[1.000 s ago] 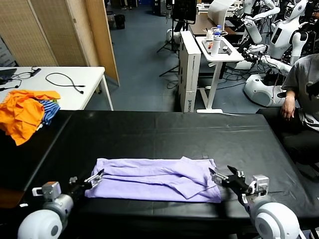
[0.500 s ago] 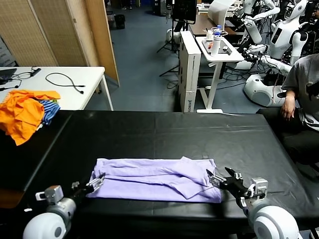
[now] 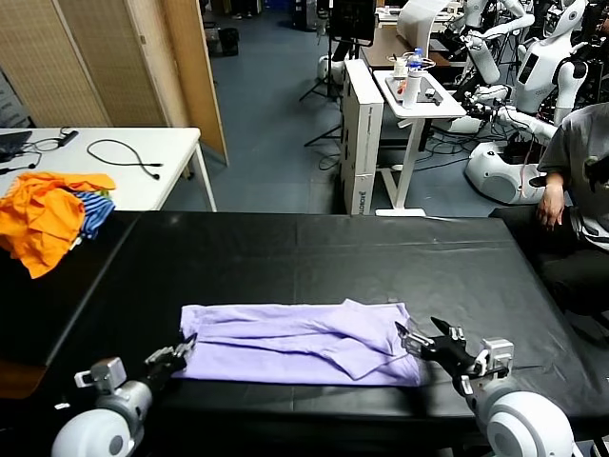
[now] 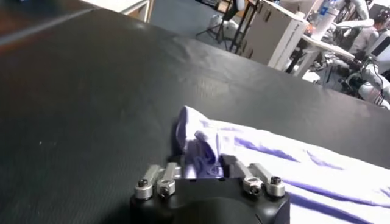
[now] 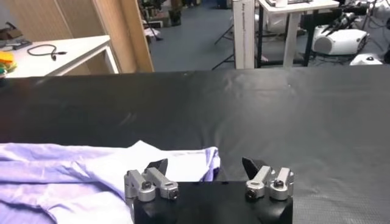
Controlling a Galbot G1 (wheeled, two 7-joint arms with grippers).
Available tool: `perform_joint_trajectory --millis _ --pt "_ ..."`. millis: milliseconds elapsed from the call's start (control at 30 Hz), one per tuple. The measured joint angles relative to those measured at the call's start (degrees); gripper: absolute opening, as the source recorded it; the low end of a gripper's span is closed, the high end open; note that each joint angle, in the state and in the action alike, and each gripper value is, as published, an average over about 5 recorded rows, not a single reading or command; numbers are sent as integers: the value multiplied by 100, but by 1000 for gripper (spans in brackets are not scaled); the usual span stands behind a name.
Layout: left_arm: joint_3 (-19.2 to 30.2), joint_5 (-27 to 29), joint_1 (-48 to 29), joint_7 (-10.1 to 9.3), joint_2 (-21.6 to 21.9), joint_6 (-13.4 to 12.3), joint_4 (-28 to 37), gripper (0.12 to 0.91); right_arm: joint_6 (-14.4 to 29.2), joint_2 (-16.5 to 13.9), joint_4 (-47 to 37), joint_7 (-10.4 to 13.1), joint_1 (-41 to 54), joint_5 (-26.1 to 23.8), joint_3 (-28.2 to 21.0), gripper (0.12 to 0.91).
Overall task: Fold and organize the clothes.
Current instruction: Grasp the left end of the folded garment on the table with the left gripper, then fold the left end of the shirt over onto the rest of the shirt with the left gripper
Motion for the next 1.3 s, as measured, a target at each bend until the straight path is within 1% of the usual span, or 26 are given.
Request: perform_joint_trajectory --millis 100,200,300,467,567,700,833,900,1000,1100,1200,1300 --pt "-55 482 37 110 102 -134 -40 198 4 -1 -8 5 2 -2 14 907" --pt "-146 1197 104 264 280 -360 -96 196 7 11 -28 9 27 -6 -2 907" --pt "-294 1812 185 350 538 -531 -142 196 9 39 -47 10 47 -18 -34 907" --pt "-645 2362 305 401 1044 -764 -108 196 22 55 -55 4 6 -25 -10 907" --pt "-819 2539 353 387 1291 -854 -116 196 34 58 -57 -3 -41 -26 16 907" --pt "-829 2382 362 297 1364 -827 -299 196 41 80 -54 -7 -68 -38 11 907" --pt "-626 1946 404 184 1192 -618 -682 196 41 103 -48 -9 -64 -57 23 907" --pt "-465 1631 400 46 1053 -455 -930 196 41 110 -49 -9 -71 -66 41 907" --pt "-168 1003 361 -220 849 -216 -1331 196 42 131 -57 -9 -104 -95 72 907" --pt "170 427 287 -403 682 -90 -1680 196 47 163 -64 -9 -147 -125 106 907" --pt "506 114 177 -478 542 -63 -1850 196 54 202 -62 -13 -194 -147 149 907" --pt "835 95 55 -481 423 -86 -1877 196 61 240 -52 -23 -232 -179 195 907"
